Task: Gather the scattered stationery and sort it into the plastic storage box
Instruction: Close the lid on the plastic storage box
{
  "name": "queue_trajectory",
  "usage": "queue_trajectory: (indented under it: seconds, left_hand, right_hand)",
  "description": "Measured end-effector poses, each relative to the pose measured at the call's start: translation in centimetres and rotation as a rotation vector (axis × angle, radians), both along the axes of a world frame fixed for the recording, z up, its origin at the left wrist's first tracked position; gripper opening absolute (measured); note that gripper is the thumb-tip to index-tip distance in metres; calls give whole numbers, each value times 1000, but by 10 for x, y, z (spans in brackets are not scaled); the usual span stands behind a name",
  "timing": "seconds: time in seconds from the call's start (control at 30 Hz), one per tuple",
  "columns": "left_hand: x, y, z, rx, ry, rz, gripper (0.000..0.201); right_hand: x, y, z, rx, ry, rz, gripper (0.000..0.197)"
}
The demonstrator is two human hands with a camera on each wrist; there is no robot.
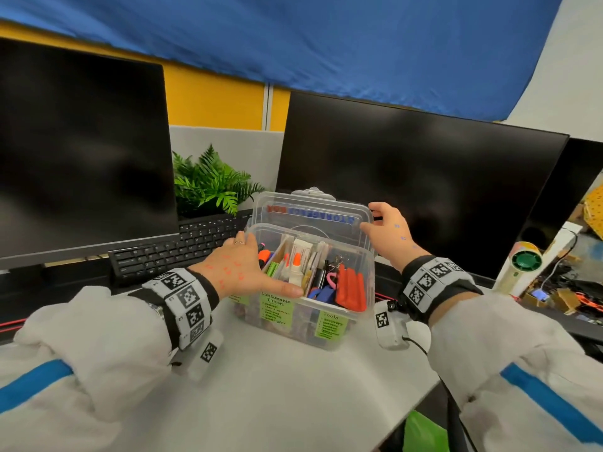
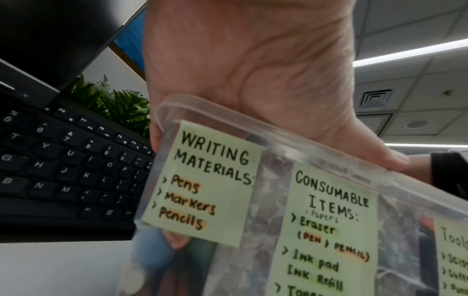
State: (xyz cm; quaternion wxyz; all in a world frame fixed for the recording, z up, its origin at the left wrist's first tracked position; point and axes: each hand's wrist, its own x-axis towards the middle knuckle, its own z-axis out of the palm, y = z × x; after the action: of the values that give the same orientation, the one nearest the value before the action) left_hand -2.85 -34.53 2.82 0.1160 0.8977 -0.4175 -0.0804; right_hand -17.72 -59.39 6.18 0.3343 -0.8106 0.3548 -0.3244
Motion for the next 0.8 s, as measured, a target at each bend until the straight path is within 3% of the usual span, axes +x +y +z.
queue_trajectory:
  seconds: [0.1,0.23,0.33,0.43,0.53,0.67,0.73,0.8]
  left_hand:
    - [-1,0,-1,-7,-12,13,170]
    - [-3,2,0,-23,-2,23,170]
    - [-7,4,-1,-36,-1,27,168]
    - [-8,5,-1,-56,-13,38,165]
    - [-7,7,-3,-49,-14,49,168]
    - [-7,9,-3,-65,-15,43,163]
    - [-8,9,-3,-84,-22,45,158]
    - [-10,9,-2,-88,-12,47,160]
  right_hand:
    - [5,-3,-4,-60,45,-3,53]
    - [11,3,-9,-114,259,-70,12]
    - [11,13,-23,-191,390,-128,24]
    - [9,13,-27,-181,232,-183,38]
    - [5,7,-24,-64,90,-184,40]
    - [-1,-3,-26,-15,176,-156,16]
    - [-6,-9,-25,-20,79,-120,5]
    - [-11,-11,-18,-44,-69,-100,7]
